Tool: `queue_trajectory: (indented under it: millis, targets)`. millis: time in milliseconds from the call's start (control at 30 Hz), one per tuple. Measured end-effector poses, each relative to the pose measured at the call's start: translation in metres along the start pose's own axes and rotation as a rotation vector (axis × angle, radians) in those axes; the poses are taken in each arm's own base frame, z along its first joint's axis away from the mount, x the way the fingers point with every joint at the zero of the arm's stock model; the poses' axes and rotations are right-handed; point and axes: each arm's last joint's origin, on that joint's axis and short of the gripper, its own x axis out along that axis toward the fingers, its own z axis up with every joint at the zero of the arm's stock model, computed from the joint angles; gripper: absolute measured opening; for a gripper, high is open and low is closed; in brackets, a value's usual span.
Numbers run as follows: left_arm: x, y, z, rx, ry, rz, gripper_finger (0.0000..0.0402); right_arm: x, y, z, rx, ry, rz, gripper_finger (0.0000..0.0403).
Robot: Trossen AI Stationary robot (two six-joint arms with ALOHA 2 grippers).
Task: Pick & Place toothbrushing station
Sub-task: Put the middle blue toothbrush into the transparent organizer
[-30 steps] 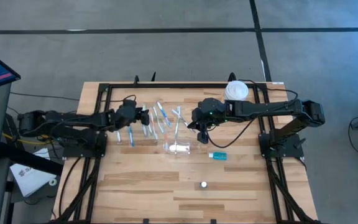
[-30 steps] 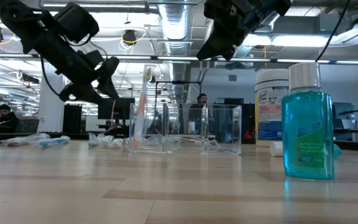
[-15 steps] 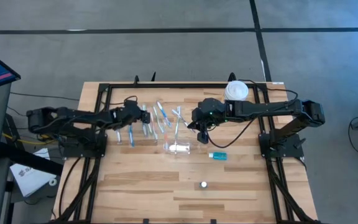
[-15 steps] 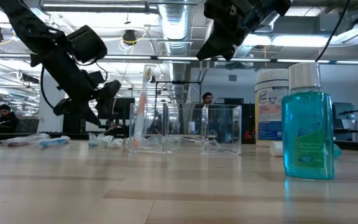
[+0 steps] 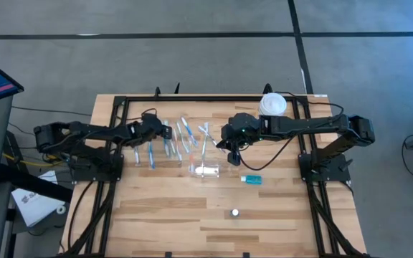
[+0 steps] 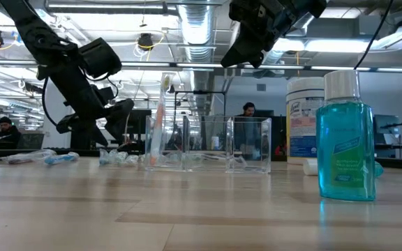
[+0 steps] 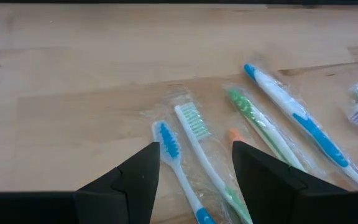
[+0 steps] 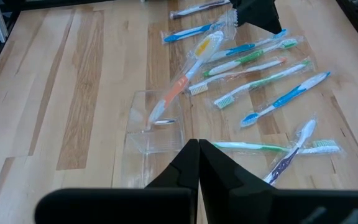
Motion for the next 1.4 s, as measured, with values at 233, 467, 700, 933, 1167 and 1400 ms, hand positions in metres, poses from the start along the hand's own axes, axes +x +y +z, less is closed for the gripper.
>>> queue_trajectory:
  millis: [233,467,700,933,1167,1400]
  targets:
    - [0.0,0.0,0.0,-0.001,0.001,0.002,0.0195,0.0,0.0,0.0,0.0,0.0,0.0,0.0]
    - [0.012,0.002,-0.01,0.038,0.053,0.05,0.0195,0.0,0.0,0.0,0.0,0.0,0.0,0.0]
    - [0.019,0.002,-0.015,0.031,0.056,0.07,0.0195,0.0,0.0,0.0,0.0,0.0,0.0,0.0]
    - [0.019,0.002,-0.015,0.027,0.051,0.071,0.0169,0.002,0.0,-0.001,0.001,0.004,0.0,0.0]
    - [0.019,0.001,-0.015,0.035,0.05,0.065,0.0107,0.003,0.0,-0.001,0.001,0.01,-0.001,0.0]
    - [0.018,0.0,-0.016,0.05,0.051,0.057,0.0053,0.003,0.0,-0.001,0.001,0.01,-0.001,0.0]
